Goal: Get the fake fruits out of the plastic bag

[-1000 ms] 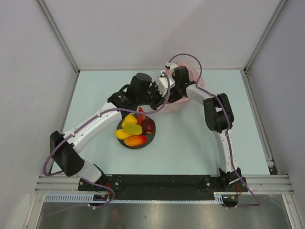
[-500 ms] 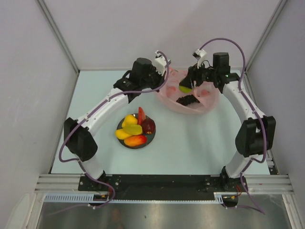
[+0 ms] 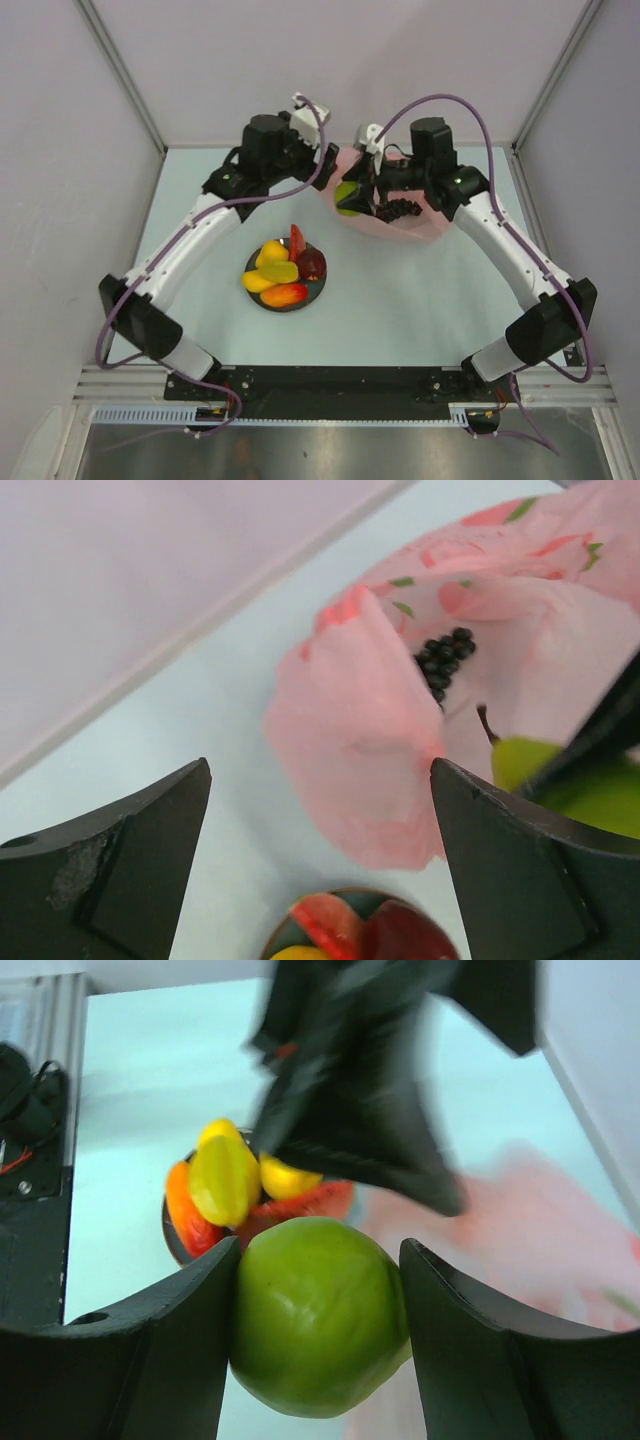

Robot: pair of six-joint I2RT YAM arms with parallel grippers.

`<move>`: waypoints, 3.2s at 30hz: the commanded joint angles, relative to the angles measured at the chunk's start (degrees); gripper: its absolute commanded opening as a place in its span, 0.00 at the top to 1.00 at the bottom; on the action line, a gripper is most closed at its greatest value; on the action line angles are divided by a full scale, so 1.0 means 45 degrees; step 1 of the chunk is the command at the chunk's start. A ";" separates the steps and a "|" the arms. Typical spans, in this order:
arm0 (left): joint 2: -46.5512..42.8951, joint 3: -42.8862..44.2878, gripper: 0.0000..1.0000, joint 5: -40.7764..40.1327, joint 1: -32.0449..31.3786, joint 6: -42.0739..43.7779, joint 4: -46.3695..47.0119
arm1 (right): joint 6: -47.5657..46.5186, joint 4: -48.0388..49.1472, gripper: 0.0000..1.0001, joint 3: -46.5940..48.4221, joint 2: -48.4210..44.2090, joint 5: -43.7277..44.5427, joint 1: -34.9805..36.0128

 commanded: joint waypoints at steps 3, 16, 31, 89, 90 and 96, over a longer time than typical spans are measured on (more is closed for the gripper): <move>-0.2872 -0.0935 0.04 -0.0891 0.0875 0.0846 0.0118 | -0.3994 0.1381 0.72 -0.0823 -0.0016 -0.0022 0.2151; -0.5118 -0.3337 0.04 -0.0110 0.2359 0.0300 0.0157 | -0.7126 0.1128 0.71 -0.1312 0.2292 0.0777 0.4420; -0.6564 -0.5055 0.03 0.0691 0.2633 0.0221 0.0254 | -0.7633 0.2321 0.65 -0.1215 0.4538 0.2301 0.5299; -0.0558 -0.3637 0.10 0.4206 0.2751 0.1547 -0.0309 | -0.3378 -0.1078 0.15 -0.2152 0.1141 0.3492 0.0945; -0.0163 -0.3322 0.12 0.4110 0.2712 0.1685 -0.0563 | -0.3087 -0.1117 0.15 -0.2172 0.1160 0.3629 0.0906; 0.2161 -0.1680 0.36 0.3016 0.2692 0.2252 -0.0996 | -0.2402 -0.1235 0.16 -0.2328 0.1121 0.4058 0.0574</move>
